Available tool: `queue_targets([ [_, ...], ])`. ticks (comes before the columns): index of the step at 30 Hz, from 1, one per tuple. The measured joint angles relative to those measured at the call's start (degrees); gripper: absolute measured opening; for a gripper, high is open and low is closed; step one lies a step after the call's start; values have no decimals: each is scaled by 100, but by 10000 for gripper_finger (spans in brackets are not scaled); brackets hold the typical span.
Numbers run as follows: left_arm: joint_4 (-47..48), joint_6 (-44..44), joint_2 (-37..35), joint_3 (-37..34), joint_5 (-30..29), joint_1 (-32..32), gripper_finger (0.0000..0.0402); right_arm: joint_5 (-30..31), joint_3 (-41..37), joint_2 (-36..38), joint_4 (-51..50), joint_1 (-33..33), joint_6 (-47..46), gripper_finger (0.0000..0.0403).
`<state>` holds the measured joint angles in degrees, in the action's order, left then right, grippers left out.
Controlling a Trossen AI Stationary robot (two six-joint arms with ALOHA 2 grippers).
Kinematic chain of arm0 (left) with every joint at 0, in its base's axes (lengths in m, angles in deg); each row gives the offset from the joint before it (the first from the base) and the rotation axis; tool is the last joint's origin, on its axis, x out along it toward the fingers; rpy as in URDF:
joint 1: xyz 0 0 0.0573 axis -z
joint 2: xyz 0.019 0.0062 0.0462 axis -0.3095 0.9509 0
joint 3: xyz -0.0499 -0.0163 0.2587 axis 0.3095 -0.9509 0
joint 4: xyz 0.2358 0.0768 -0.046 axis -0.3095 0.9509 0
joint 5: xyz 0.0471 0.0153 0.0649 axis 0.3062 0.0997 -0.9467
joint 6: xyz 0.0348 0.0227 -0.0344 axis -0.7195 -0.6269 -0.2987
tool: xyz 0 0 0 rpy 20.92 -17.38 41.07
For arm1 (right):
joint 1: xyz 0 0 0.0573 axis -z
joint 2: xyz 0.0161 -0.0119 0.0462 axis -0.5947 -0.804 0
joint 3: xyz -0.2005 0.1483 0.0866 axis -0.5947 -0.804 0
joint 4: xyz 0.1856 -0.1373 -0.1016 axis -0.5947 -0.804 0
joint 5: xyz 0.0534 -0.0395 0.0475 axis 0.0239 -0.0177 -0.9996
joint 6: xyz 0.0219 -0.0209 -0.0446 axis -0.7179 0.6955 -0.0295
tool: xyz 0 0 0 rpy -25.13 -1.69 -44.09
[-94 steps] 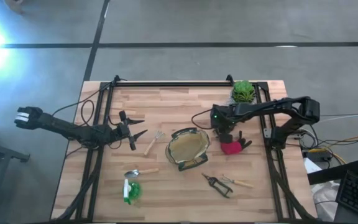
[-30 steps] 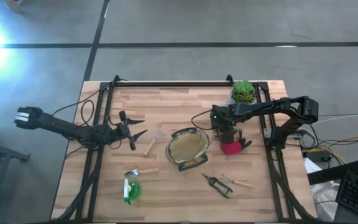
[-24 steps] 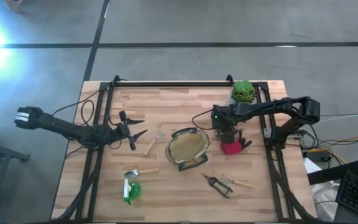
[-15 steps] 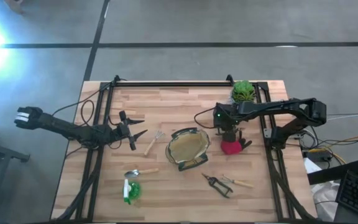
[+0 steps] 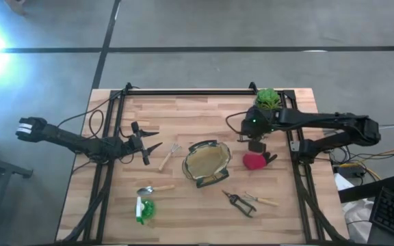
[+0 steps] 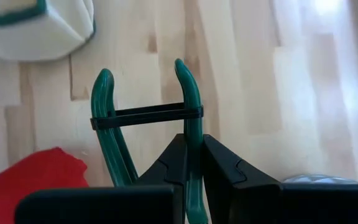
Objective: Pick & Place Garden tools in Gardening bag
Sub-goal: Put the top green shears into the green gardening bag
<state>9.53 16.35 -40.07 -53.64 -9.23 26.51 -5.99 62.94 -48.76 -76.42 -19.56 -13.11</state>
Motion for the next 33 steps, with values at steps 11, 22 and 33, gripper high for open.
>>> queue_targets([
  [11, -2, 1, 0, -2, 0, -1, 218, -2, 4, 718, -12, -4, -136, 18],
  [22, 0, 2, 0, -1, 0, 0, 218, -28, 6, 1148, -16, -20, -220, 18],
  [33, -2, 2, 0, 0, 2, -1, 218, -59, 6, 1552, 189, -130, -331, 18],
])
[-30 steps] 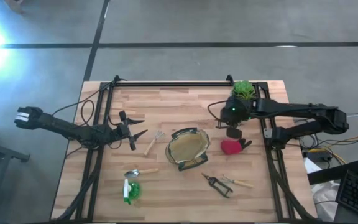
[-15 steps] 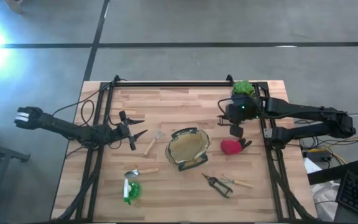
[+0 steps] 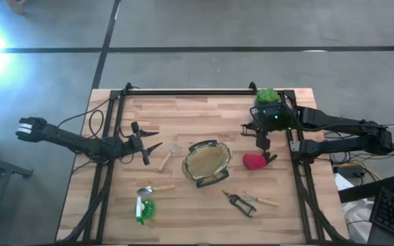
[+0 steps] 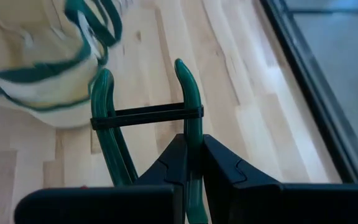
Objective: Pick & Place Garden tools in Gardening bag
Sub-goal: Put the top green shears into the green gardening bag
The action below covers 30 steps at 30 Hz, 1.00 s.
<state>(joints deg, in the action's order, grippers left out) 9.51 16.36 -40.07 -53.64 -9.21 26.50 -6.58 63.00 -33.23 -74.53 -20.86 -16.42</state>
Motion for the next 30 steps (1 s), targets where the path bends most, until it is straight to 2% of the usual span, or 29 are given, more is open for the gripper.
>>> queue_targets([
  [12, -1, 0, -1, 0, -2, -1, 218, -16, 256, 279, 695, -717, -23, 18],
  [19, 0, -1, -2, -1, -1, 0, 218, -17, 390, 276, 1541, -1163, 291, 18],
  [30, -1, 1, -2, -1, -1, -1, 218, -159, 391, 144, 2457, -1419, 475, 18],
])
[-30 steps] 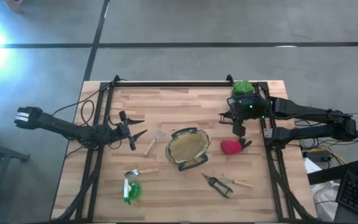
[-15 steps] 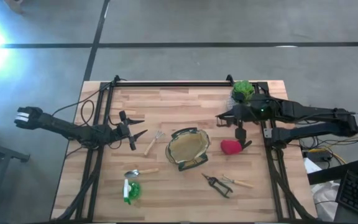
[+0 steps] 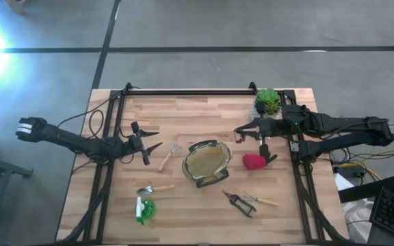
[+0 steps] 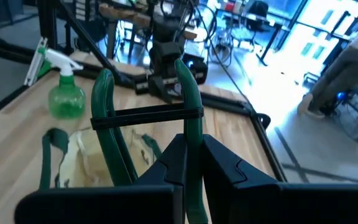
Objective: Pick & Place Garden tools in Gardening bag
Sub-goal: Put the top green shears into the green gardening bag
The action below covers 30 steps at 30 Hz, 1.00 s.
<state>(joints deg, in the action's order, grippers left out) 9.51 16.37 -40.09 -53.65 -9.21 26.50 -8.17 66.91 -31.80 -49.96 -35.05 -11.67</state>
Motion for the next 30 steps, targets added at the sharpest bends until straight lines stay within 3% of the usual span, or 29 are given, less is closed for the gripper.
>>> queue_targets([
  [5, 0, -2, 0, -1, -2, 0, 218, -31, -2, -124, 284, -9, 135, 18],
  [19, 2, 0, 0, 0, 0, 0, 218, -1001, -2, -511, 1029, -9, 91, 18],
  [30, 13, -2, 0, 1, 1, 0, 218, -1066, -2, -882, 1563, -172, 90, 18],
])
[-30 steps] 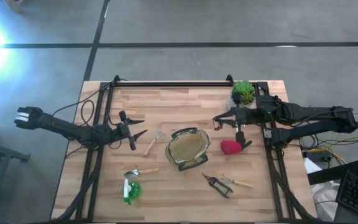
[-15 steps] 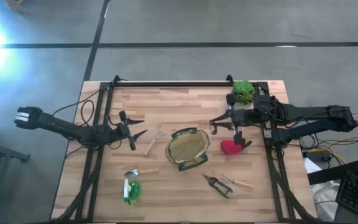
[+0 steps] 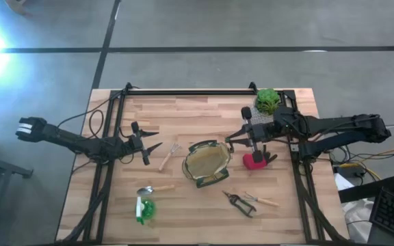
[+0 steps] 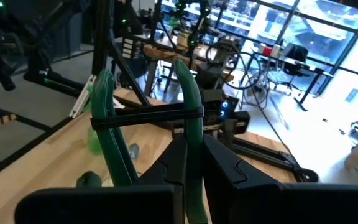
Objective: Pick & Place Garden tools in Gardening bag
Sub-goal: Put the top green shears into the green gardening bag
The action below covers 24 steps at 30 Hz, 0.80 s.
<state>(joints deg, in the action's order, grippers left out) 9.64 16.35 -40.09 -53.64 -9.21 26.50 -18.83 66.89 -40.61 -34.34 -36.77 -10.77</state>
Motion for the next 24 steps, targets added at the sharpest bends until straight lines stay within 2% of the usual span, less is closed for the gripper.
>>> queue_targets([
  [24, 9, 2, 0, -1, 0, 0, 218, -93, 0, -959, 632, -223, 3, 18],
])
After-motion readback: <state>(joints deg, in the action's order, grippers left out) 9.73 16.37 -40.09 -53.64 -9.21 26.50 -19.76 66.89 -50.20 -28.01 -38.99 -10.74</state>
